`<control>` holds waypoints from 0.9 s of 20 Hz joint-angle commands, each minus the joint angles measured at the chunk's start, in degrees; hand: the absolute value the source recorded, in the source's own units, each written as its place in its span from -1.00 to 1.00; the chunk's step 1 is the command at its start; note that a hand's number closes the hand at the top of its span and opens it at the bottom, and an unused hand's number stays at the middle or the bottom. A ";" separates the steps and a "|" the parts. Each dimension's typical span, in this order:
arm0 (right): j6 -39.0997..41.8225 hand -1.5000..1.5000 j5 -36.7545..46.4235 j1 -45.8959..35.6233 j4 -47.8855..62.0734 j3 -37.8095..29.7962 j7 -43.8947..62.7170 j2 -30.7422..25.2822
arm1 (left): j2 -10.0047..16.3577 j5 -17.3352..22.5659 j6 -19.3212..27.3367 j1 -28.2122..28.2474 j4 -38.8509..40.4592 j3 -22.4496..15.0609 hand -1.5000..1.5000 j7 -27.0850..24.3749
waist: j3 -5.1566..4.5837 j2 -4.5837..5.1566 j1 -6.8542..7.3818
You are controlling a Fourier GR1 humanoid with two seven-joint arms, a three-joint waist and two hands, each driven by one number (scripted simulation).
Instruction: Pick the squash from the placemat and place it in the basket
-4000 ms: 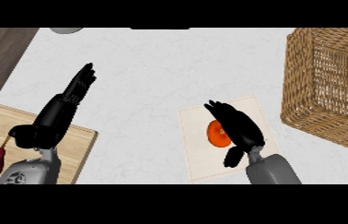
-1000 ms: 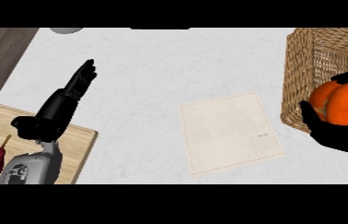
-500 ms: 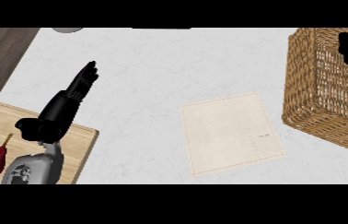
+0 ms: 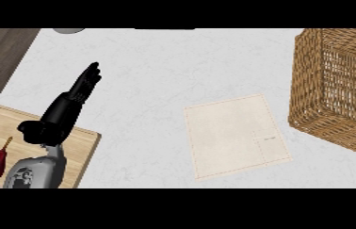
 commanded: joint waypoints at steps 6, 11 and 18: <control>-6.16 1.00 -2.85 -4.03 23.90 -3.15 -15.31 -7.34 | -0.71 -1.01 0.54 -0.88 0.95 -0.59 0.00 0.07 | 0.02 0.15 0.37; -12.70 1.00 -2.16 -0.14 29.66 -2.82 -25.17 -6.66 | 1.16 2.22 -1.64 -1.11 -1.24 2.01 0.00 2.50 | 0.02 0.08 0.17; -20.89 1.00 -8.12 -3.82 41.08 -9.25 -35.15 -7.21 | -0.94 -0.56 0.35 0.04 -0.23 -0.22 0.00 -0.38 | 0.09 0.35 0.74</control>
